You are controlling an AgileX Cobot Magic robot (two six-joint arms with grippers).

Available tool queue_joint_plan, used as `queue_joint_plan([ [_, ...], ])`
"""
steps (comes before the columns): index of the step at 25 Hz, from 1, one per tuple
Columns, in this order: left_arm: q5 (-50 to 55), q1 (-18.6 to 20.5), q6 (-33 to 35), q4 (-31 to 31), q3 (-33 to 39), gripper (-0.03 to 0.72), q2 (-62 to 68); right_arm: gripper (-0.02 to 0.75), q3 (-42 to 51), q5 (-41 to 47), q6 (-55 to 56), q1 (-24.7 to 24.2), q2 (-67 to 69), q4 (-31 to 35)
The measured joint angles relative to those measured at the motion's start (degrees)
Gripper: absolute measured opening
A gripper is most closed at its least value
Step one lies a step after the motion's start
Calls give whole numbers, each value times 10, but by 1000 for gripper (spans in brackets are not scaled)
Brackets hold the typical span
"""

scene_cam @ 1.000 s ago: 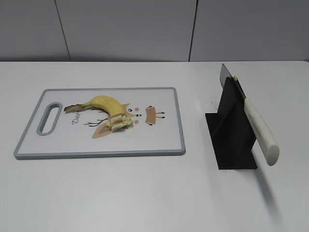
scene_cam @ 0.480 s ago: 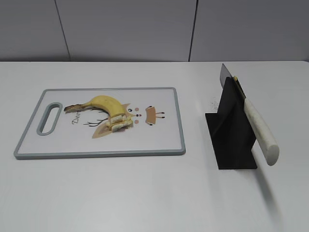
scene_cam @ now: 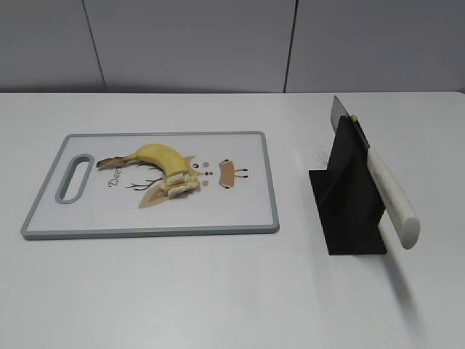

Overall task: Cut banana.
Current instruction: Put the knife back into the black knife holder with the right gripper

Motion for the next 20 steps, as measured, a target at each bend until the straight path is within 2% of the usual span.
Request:
queue_joint_plan([
  [6, 0, 0, 0, 0, 0, 591, 0, 582, 0, 0, 0, 0, -76, 1],
  [10, 0, 0, 0, -1, 0, 591, 0, 582, 0, 1, -1, -20, -86, 14],
  [20, 0, 0, 0, -1, 0, 591, 0, 582, 0, 1, -1, -177, -86, 26],
])
